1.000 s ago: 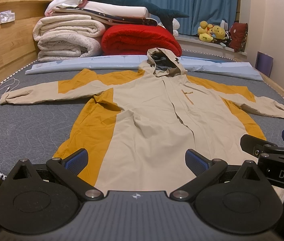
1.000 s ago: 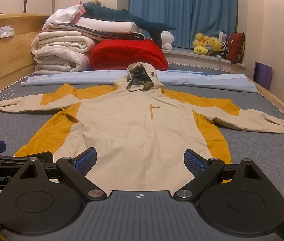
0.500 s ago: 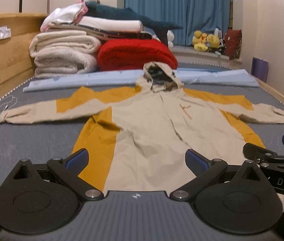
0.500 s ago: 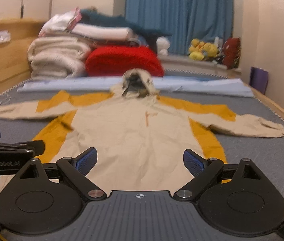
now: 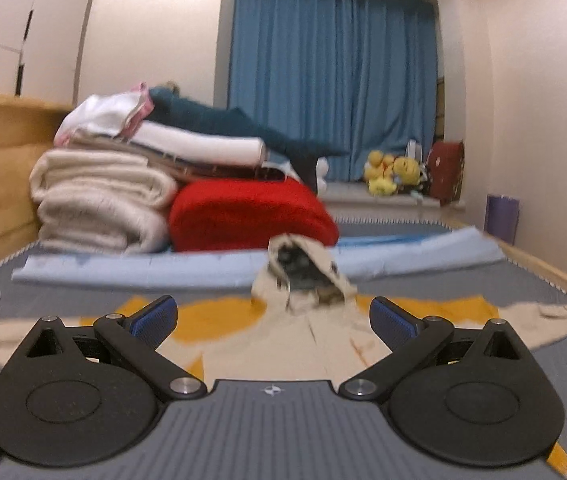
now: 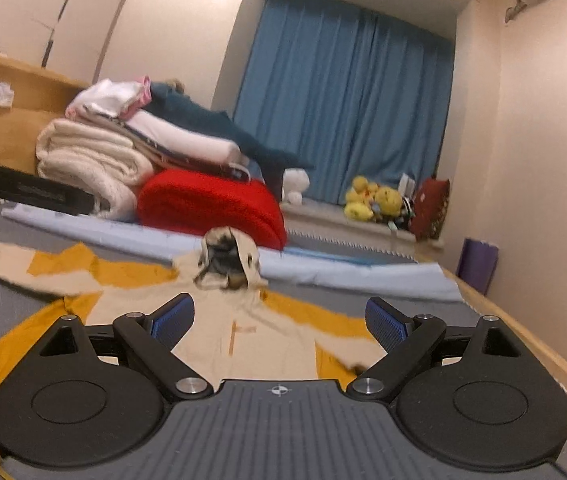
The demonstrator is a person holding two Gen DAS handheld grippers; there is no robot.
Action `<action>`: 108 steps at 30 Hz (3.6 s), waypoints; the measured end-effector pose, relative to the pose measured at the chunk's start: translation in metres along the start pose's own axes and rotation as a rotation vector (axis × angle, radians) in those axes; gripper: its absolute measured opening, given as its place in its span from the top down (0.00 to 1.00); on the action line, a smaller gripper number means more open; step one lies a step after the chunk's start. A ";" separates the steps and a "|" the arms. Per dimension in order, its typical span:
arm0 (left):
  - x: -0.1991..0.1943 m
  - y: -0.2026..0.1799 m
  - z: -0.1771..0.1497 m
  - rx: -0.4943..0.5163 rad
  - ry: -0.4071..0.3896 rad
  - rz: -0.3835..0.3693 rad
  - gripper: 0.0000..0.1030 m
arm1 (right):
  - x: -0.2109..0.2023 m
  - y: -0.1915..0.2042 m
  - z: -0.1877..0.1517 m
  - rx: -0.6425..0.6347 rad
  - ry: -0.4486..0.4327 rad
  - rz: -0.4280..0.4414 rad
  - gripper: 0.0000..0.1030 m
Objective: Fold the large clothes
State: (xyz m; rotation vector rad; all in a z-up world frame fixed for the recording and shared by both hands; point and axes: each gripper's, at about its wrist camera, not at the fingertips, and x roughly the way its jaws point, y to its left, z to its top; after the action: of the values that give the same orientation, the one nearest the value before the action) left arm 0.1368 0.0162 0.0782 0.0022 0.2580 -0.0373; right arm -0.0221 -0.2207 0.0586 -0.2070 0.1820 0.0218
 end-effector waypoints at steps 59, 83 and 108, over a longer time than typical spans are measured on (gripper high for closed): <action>0.239 0.236 0.036 -0.186 0.079 0.275 1.00 | 0.340 0.033 0.018 0.224 0.394 0.368 0.98; 0.279 0.125 -0.039 -0.045 0.607 0.030 0.71 | 0.382 0.004 -0.014 0.273 0.541 0.322 0.66; 0.315 0.146 -0.072 -0.155 0.787 0.027 0.70 | 0.394 0.066 -0.025 -0.228 0.406 0.451 1.00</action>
State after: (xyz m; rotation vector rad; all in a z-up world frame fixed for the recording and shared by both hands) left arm 0.4287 0.1514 -0.0720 -0.1357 1.0474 0.0121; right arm 0.3585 -0.1602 -0.0507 -0.3943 0.6300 0.4528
